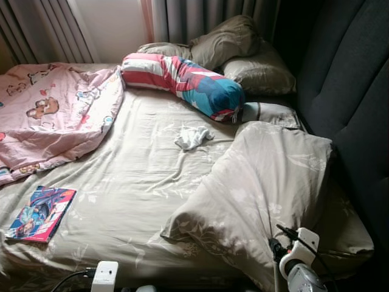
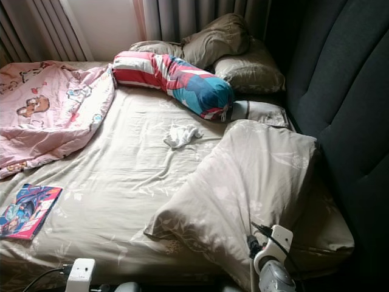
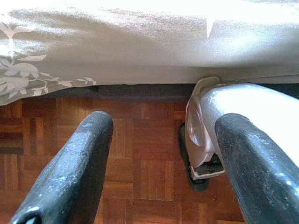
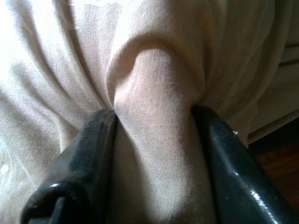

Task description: Clean up the room

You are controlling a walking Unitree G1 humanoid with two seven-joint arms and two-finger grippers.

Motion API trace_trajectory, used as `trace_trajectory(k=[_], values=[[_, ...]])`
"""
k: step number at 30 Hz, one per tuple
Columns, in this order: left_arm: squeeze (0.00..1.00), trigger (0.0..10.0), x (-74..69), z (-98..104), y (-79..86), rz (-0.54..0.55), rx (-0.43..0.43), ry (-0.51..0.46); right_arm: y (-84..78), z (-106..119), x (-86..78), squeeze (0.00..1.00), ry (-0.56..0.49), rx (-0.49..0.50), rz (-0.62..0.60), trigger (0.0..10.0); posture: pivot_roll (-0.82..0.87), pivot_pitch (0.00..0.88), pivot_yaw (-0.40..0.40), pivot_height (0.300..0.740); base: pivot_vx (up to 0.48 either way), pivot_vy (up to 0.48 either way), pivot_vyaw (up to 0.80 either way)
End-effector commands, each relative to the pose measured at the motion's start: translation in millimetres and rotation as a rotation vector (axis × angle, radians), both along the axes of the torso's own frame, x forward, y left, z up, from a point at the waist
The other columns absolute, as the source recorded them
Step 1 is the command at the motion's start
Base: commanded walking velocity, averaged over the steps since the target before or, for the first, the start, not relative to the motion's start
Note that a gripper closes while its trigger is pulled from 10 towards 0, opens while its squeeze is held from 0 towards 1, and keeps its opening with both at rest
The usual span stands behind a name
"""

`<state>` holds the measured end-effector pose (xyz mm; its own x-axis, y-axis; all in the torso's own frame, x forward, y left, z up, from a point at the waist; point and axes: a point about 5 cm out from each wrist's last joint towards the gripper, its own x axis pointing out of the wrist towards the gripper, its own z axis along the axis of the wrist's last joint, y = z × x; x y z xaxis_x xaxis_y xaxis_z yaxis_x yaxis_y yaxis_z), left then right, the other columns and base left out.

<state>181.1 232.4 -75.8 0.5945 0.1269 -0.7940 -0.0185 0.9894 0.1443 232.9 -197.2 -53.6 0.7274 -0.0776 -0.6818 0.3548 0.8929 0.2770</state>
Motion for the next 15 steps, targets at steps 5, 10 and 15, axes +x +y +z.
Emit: trace_trajectory(k=[5, 10, 15], values=[[0.0, 10.0, -4.2, -1.7, 2.9, 0.0, 0.012, 0.026, 15.7, -17.8, -23.0, 0.0, 0.124, 0.034, 0.032, 0.0, 0.07, 0.035, 0.01, 0.643, 0.0, 0.0, 0.0], [0.0, 10.0, -3.9, -1.6, 2.7, 0.0, 0.013, 0.025, 8.9, -16.5, -22.2, 0.0, 0.122, 0.003, 0.012, 0.0, 0.06, 0.032, 0.009, 0.643, 0.0, 0.0, 0.0], [0.0, 10.0, -3.7, -1.5, 2.7, -0.003, 0.016, 0.025, 3.4, -15.8, -22.4, 0.0, 0.119, -0.022, -0.001, 0.0, 0.06, 0.03, 0.009, 0.643, 0.0, 0.0, 0.0]])
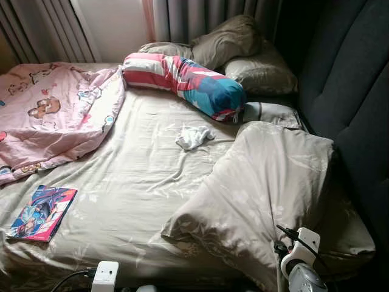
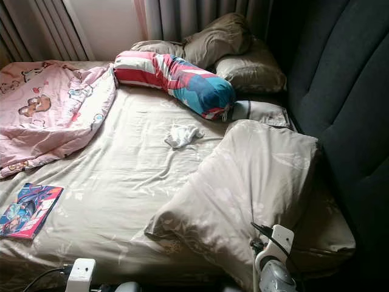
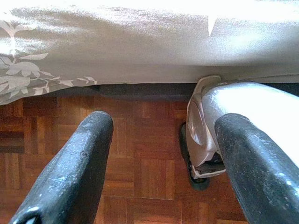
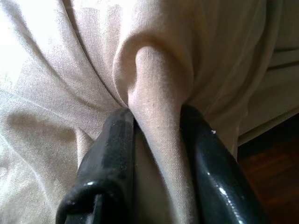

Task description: Clean up the room

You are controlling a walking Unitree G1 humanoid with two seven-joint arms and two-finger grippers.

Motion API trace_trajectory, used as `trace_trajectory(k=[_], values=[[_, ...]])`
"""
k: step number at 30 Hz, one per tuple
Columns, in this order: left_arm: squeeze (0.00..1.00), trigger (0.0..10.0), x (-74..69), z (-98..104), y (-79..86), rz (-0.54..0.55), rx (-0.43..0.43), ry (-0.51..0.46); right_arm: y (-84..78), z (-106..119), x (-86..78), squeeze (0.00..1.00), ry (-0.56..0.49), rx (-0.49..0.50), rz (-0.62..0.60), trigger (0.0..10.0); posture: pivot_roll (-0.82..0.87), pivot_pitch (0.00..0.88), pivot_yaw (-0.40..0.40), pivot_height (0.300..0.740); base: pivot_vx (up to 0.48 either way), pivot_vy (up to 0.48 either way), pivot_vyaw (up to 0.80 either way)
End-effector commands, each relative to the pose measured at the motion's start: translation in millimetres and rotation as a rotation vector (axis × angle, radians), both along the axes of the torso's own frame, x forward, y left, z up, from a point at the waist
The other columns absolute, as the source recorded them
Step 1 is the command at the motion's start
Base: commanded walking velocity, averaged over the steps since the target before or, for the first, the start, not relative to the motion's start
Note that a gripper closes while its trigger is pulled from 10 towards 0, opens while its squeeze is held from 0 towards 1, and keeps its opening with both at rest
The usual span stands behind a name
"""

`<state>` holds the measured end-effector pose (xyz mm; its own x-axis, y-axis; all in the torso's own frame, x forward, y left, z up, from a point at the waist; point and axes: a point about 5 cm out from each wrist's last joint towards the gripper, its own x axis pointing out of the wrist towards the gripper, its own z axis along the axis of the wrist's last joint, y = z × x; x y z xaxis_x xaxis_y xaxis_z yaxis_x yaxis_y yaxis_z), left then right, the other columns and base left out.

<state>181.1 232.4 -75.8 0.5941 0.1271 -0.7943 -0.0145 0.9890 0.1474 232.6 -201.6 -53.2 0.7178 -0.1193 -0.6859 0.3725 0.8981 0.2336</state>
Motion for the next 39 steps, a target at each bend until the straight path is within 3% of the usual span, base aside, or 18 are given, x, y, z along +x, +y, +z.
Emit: trace_trajectory(k=[1, 6, 10, 12, 14, 18, 21, 23, 24, 25, 29, 33, 36, 37, 39], values=[[0.0, 10.0, -3.8, -1.5, 2.8, 0.001, 0.013, 0.024, 7.6, -16.1, -21.9, 0.0, 0.107, 0.021, 0.013, 0.0, 0.06, 0.03, 0.009, 0.643, 0.0, 0.0, 0.0], [0.0, 10.0, -3.8, -1.5, 2.8, 0.001, 0.014, 0.024, 1.3, -12.3, -16.9, 0.0, 0.111, -0.042, 0.022, 0.0, 0.07, 0.029, 0.009, 0.643, 0.0, 0.0, 0.0], [0.0, 10.0, -3.9, -1.6, 2.5, 0.002, 0.014, 0.024, -18.7, -1.3, -6.0, 0.0, 0.087, -0.132, -0.053, 0.0, 0.06, 0.03, 0.01, 0.643, 0.0, 0.0, 0.0], [0.0, 10.0, -4.1, -1.9, 2.0, 0.001, 0.013, 0.024, -41.6, 13.5, 6.0, 0.0, 0.044, -0.219, -0.115, 0.0, 0.06, 0.031, 0.01, 0.643, 0.0, 0.0, 0.0], [0.0, 10.0, -4.2, -2.0, 1.7, 0.0, 0.013, 0.025, -48.3, 17.9, 8.9, 0.0, 0.033, -0.241, -0.132, 0.0, 0.06, 0.031, 0.009, 0.643, 0.0, 0.0, 0.0], [0.0, 10.0, -4.3, -2.2, 1.2, 0.0, 0.012, 0.026, -82.5, 40.7, 19.7, 0.0, -0.017, -0.334, -0.218, 0.0, 0.05, 0.031, 0.007, 0.643, 0.0, 0.0, 0.0], [0.0, 10.0, -4.2, -2.2, 0.7, -0.002, 0.011, 0.026, -124.8, 73.4, 27.9, 0.0, -0.09, -0.451, -0.323, 0.0, 0.05, 0.032, 0.007, 0.643, 0.0, 0.0, 0.0], [0.0, 10.0, -4.1, -2.2, 0.6, -0.002, 0.011, 0.026, -132.6, 80.0, 28.7, 0.0, -0.103, -0.47, -0.347, 0.0, 0.04, 0.033, 0.008, 0.643, 0.0, 0.0, 0.0], [0.0, 10.0, -4.1, -2.3, 0.5, -0.003, 0.011, 0.026, -155.9, 102.1, 31.0, 0.0, -0.152, -0.525, -0.407, 0.0, 0.04, 0.033, 0.008, 0.643, 0.0, 0.0, 0.0], [0.0, 10.0, -4.1, -2.3, 0.5, -0.003, 0.011, 0.026, -155.9, 102.1, 31.0, 0.0, -0.152, -0.525, -0.407, 0.0, 0.04, 0.033, 0.008, 0.643, 0.0, 0.0, 0.0], [0.0, 10.0, -4.2, -2.3, 0.5, -0.005, 0.011, 0.027, -182.5, 128.4, 29.1, 0.0, -0.201, -0.615, -0.47, 0.0, 0.03, 0.033, 0.01, 0.643, 0.0, 0.0, 0.0], [0.0, 10.0, -4.4, -2.4, 0.5, -0.008, 0.012, 0.029, -213.2, 153.6, 15.8, 0.0, -0.236, -0.69, -0.598, 0.0, 0.02, 0.036, 0.014, 0.643, 0.0, 0.0, 0.0], [0.0, 10.0, -4.6, -2.5, 0.7, -0.012, 0.011, 0.031, -219.4, 154.5, 9.6, 0.0, -0.218, -0.705, -0.615, 0.0, 0.02, 0.036, 0.014, 0.643, 0.0, 0.0, 0.0], [0.0, 10.0, -4.6, -2.5, 0.7, -0.016, 0.011, 0.033, -212.6, 141.7, 8.3, 0.0, -0.181, -0.67, -0.587, 10.0, 0.02, 0.036, 0.015, 0.643, 0.0, 0.0, 0.0], [0.0, 10.0, -4.7, -2.6, 0.5, -0.018, 0.011, 0.034, -206.4, 132.3, 7.7, 0.0, -0.161, -0.645, -0.568, 10.0, 0.02, 0.036, 0.015, 0.643, 0.0, 0.0, 0.0]])
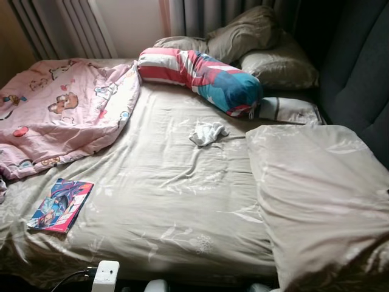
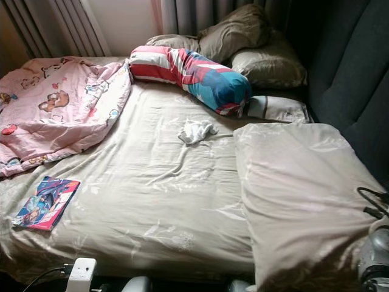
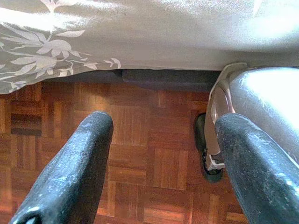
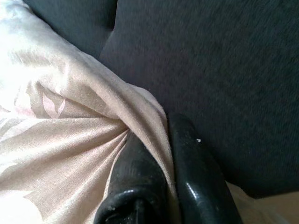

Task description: Clean up the room

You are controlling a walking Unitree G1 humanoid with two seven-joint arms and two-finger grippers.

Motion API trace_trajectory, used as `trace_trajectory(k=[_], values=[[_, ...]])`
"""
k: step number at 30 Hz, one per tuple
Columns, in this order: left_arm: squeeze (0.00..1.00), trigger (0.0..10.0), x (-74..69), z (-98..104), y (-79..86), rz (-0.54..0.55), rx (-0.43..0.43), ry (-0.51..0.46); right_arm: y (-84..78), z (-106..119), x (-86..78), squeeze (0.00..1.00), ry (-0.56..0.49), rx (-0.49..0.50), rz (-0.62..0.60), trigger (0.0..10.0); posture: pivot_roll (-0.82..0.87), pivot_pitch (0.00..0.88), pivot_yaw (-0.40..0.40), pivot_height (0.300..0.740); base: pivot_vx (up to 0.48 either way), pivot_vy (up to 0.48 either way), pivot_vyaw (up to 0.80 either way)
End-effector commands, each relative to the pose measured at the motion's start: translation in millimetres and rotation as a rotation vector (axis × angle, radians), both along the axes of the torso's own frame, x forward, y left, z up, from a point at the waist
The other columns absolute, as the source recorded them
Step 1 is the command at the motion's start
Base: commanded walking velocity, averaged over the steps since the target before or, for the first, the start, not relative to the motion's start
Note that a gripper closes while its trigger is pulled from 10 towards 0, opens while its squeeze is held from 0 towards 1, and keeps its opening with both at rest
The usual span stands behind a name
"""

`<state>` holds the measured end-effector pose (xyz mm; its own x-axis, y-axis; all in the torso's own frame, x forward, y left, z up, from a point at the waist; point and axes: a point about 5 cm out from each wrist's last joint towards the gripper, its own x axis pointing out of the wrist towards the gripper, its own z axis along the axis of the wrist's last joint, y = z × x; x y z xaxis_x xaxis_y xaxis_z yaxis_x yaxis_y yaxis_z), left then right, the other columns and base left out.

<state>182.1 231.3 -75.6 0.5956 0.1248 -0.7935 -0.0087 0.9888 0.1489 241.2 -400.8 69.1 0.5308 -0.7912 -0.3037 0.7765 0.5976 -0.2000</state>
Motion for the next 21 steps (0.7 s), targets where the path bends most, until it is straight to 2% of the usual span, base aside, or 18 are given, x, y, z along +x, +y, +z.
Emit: trace_trajectory(k=[1, 5, 6, 7, 8, 9, 14, 16, 18, 20, 21], values=[[0.0, 10.0, -5.6, -2.7, 1.6, -0.012, 0.009, 0.034, 0.3, -0.7, -2.2, 0.0, -0.044, 0.008, -0.03, 10.0, 0.02, 0.036, 0.016, 0.643, 0.0, 0.0, 0.0], [0.0, 10.0, -5.5, -2.7, 1.5, -0.01, 0.009, 0.033, 11.7, -17.5, -6.3, 0.0, -0.069, 0.093, -0.047, 10.0, 0.03, 0.035, 0.018, 0.643, 0.0, 0.0, 0.0], [0.0, 10.0, -5.5, -2.7, 1.5, -0.009, 0.009, 0.033, 13.7, -19.9, -6.6, 0.07, -0.072, 0.103, -0.047, 10.0, 0.03, 0.035, 0.018, 0.643, 0.0, 0.0, 0.0], [0.0, 10.0, -5.5, -2.7, 1.5, -0.007, 0.008, 0.032, 14.9, -21.0, -6.6, 0.4, -0.074, 0.106, -0.045, 10.0, 0.03, 0.034, 0.018, 0.643, 0.0, 0.0, 0.0], [0.0, 10.0, -5.5, -2.7, 1.6, -0.006, 0.008, 0.032, 15.3, -21.1, -6.4, 0.4, -0.074, 0.105, -0.042, 10.0, 0.03, 0.034, 0.018, 0.643, 0.0, 0.0, 0.0], [0.0, 10.0, -5.5, -2.6, 1.7, -0.004, 0.007, 0.031, 15.6, -19.8, -5.0, 0.62, -0.082, 0.102, -0.04, 10.0, 0.03, 0.034, 0.018, 0.643, 0.0, 0.0, 0.0], [0.0, 10.0, -5.3, -2.5, 1.5, -0.004, 0.003, 0.028, 11.6, -4.1, 3.4, 0.62, -0.15, 0.046, -0.03, 10.0, 0.03, 0.033, 0.017, 0.643, 0.0, 0.0, 0.0], [0.0, 10.0, -5.3, -2.5, 1.3, -0.004, 0.002, 0.028, 11.6, 7.1, 10.4, 0.6, -0.187, -0.017, 0.007, 10.0, 0.03, 0.031, 0.015, 0.643, 0.0, 0.0, 0.0], [0.0, 10.0, -5.3, -2.6, 1.2, -0.003, 0.002, 0.027, 13.3, 9.9, 13.2, 0.6, -0.209, -0.029, 0.026, 10.0, 0.03, 0.031, 0.015, 0.643, 0.0, 0.0, 0.0], [0.0, 10.0, -5.2, -2.5, 1.3, -0.002, 0.001, 0.027, 16.9, 12.3, 17.6, 0.56, -0.233, -0.035, 0.058, 10.0, 0.03, 0.031, 0.015, 0.643, 0.0, 0.0, 0.0], [0.0, 10.0, -5.3, -2.5, 1.2, -0.002, 0.001, 0.026, 27.0, 13.4, 26.4, 0.43, -0.256, -0.037, 0.138, 10.0, 0.02, 0.031, 0.015, 0.643, 0.0, 0.0, 0.0]])
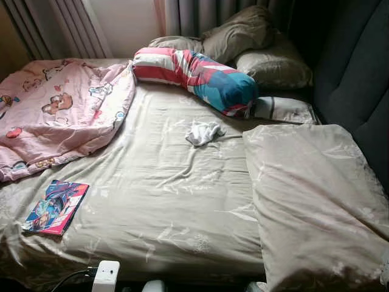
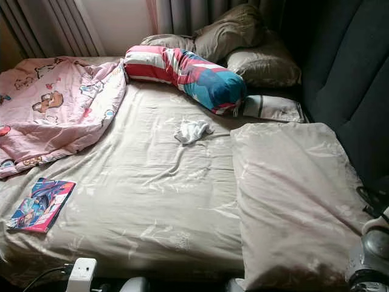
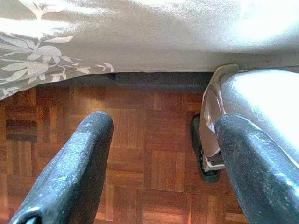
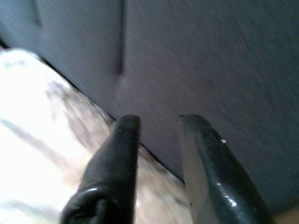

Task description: Clean up the room

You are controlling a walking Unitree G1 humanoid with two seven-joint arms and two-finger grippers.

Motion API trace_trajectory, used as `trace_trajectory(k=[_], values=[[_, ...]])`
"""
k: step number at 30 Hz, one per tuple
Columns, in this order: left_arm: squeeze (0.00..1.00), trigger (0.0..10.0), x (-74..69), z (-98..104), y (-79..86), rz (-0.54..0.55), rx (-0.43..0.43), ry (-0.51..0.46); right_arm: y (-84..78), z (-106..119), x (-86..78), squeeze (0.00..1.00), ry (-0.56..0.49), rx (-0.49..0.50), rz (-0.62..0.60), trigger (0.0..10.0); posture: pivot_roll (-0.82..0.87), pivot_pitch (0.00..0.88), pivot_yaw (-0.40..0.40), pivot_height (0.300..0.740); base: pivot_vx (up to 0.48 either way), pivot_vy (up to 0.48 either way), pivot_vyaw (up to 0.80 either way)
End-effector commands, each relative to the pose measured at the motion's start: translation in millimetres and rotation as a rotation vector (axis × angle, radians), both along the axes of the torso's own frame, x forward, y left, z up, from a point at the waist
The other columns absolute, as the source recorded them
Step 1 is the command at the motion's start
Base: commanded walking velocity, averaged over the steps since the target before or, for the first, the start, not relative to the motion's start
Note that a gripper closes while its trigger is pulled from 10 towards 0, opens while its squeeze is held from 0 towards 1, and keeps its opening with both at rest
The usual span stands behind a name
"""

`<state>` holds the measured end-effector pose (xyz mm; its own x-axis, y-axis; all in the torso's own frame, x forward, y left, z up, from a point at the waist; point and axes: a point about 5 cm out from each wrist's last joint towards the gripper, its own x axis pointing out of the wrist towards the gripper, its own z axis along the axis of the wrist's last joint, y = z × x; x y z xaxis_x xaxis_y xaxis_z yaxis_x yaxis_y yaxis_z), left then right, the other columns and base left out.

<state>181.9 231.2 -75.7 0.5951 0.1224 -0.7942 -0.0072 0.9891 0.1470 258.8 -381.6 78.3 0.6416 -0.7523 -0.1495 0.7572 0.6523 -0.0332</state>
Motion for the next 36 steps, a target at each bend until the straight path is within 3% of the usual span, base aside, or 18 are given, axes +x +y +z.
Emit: trace_trajectory(k=[1, 2, 3, 4, 7, 8, 14, 20, 23, 32, 36], values=[[0.0, 10.0, -5.1, -2.5, 1.2, -0.001, 0.003, 0.025, 17.5, 2.1, 15.1, 0.0, -0.016, -0.03, 0.133, 10.0, 0.02, 0.031, 0.014, 0.643, 0.0, 0.0, 0.0], [0.0, 10.0, -5.2, -2.5, 1.2, -0.001, 0.003, 0.026, 37.4, -6.0, 24.3, 0.0, -0.003, -0.012, 0.257, 10.0, 0.02, 0.031, 0.012, 0.643, 0.0, 0.0, 0.0], [0.0, 10.0, -5.2, -2.5, 1.2, -0.001, 0.003, 0.026, 37.4, -6.0, 24.3, 0.0, -0.003, -0.012, 0.257, 10.0, 0.02, 0.031, 0.012, 0.643, 0.0, 0.0, 0.0], [0.0, 10.0, -5.2, -2.5, 1.2, -0.001, 0.002, 0.025, 52.6, -14.7, 28.1, 0.0, 0.008, 0.019, 0.333, 10.0, 0.02, 0.03, 0.009, 0.643, 0.0, 0.0, 0.0], [0.0, 10.0, -5.2, -2.5, 1.1, 0.001, 0.001, 0.025, 77.4, -30.9, 30.2, 0.0, 0.041, 0.065, 0.443, 10.0, 0.03, 0.029, 0.007, 0.643, 0.0, 0.0, 0.0], [0.0, 10.0, -5.2, -2.5, 0.9, 0.008, -0.003, 0.021, 100.9, -51.5, 25.1, 0.0, 0.098, 0.113, 0.519, 10.0, 0.03, 0.028, 0.005, 0.643, 0.0, 0.0, 0.0], [0.0, 10.0, -5.3, -2.7, 0.3, 0.024, -0.009, 0.016, 130.0, -83.9, 8.4, 0.0, 0.223, 0.197, 0.572, 10.0, 0.05, 0.024, -0.002, 0.673, 0.0, 0.0, 0.0], [0.0, 10.0, -5.5, -2.8, 0.2, 0.025, -0.011, 0.017, 144.4, -97.8, 0.2, 0.0, 0.289, 0.243, 0.61, 10.0, 0.04, 0.015, -0.004, 0.718, 0.0, 0.0, 0.0], [0.0, 10.0, -5.4, -2.9, -0.5, 0.027, -0.018, 0.014, 150.9, -111.0, -12.3, 0.0, 0.379, 0.25, 0.628, 10.0, 0.05, 0.01, -0.01, 0.738, 0.0, 0.0, 0.0], [0.0, 10.0, -7.1, -4.5, -4.1, 0.044, -0.033, 0.01, 164.1, -130.2, -33.5, 0.0, 0.48, 0.291, 0.665, 10.0, 0.04, 0.0, -0.029, 0.74, 0.0, 0.0, 0.0], [0.0, 10.0, -8.0, -5.7, -7.8, 0.061, -0.053, 0.007, 172.1, -144.0, -50.7, 0.0, 0.585, 0.323, 0.692, 10.0, 0.05, 0.0, -0.05, 0.74, 0.0, 0.0, 0.0]])
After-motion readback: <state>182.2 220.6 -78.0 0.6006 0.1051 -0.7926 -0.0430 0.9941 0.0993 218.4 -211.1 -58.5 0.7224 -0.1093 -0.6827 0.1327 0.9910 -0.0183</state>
